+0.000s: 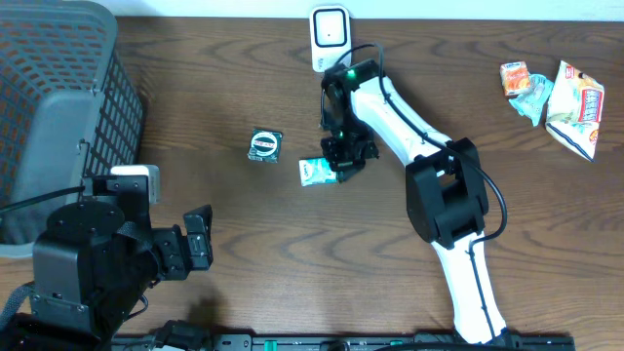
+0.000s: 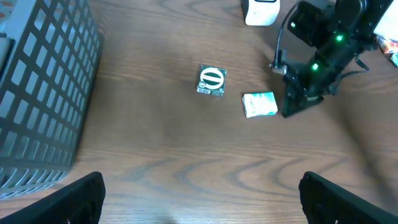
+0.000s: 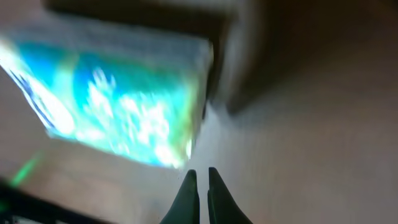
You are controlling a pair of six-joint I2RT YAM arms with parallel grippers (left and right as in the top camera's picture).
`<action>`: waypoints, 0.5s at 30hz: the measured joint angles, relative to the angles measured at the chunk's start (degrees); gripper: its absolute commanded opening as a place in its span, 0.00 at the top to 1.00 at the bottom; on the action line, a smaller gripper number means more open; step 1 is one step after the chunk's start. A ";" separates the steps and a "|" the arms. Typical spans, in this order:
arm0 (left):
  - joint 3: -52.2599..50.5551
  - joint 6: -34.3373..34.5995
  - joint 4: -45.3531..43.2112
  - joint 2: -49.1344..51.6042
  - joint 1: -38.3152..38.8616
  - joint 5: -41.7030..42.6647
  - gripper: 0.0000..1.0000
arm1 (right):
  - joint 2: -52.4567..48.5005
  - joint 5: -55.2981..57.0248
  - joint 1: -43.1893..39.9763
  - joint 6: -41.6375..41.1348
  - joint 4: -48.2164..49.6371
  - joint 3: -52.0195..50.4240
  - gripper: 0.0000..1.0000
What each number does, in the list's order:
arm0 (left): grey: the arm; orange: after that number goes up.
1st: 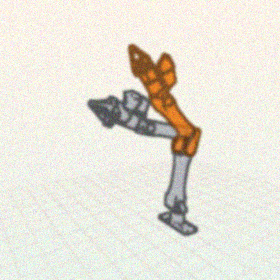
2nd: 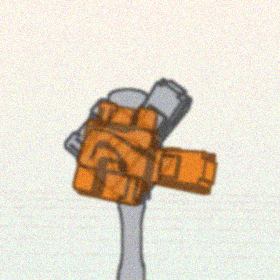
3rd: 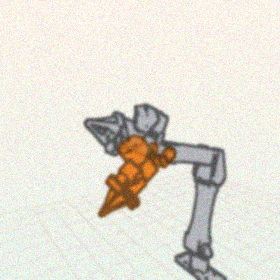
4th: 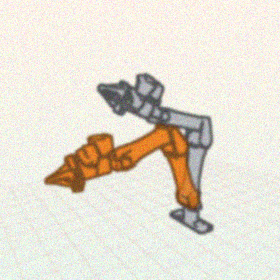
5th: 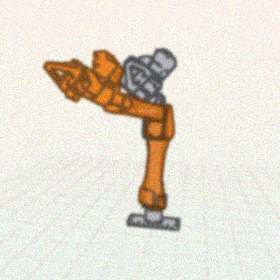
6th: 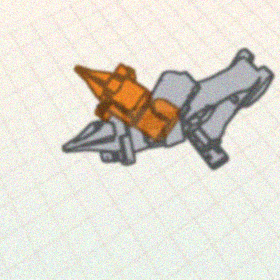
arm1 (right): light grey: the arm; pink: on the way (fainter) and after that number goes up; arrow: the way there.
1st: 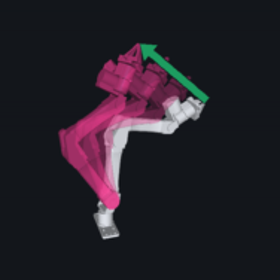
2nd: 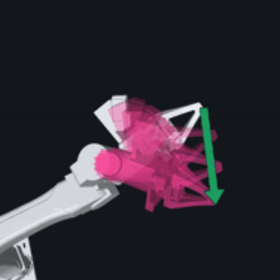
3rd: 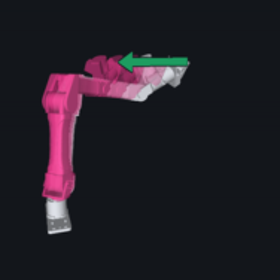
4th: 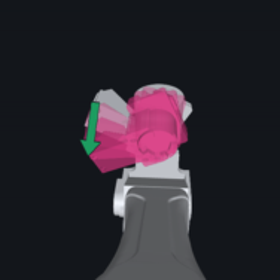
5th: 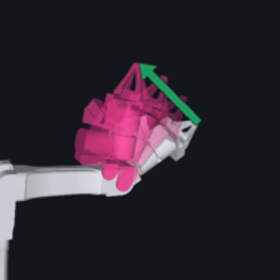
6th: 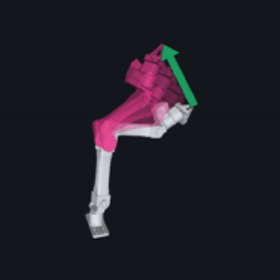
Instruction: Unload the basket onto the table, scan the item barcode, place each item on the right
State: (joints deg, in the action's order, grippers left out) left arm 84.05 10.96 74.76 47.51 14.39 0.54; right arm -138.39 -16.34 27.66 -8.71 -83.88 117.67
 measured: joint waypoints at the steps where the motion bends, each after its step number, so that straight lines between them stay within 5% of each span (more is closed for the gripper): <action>1: 0.00 0.00 0.00 0.00 0.00 0.00 0.02 | 0.00 -0.68 0.09 0.63 -2.51 -0.02 0.99; 7: 0.00 0.00 0.02 0.00 0.00 -0.02 0.02 | 1.22 -3.72 0.22 5.46 -2.54 -0.15 0.99; 15: 0.00 0.00 0.00 0.00 0.00 -0.02 0.02 | 5.68 -1.70 -0.66 6.62 17.07 -0.33 0.99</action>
State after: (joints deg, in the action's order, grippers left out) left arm 84.05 10.96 74.76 47.51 14.39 0.51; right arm -132.70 -18.04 27.00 -2.09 -66.81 117.34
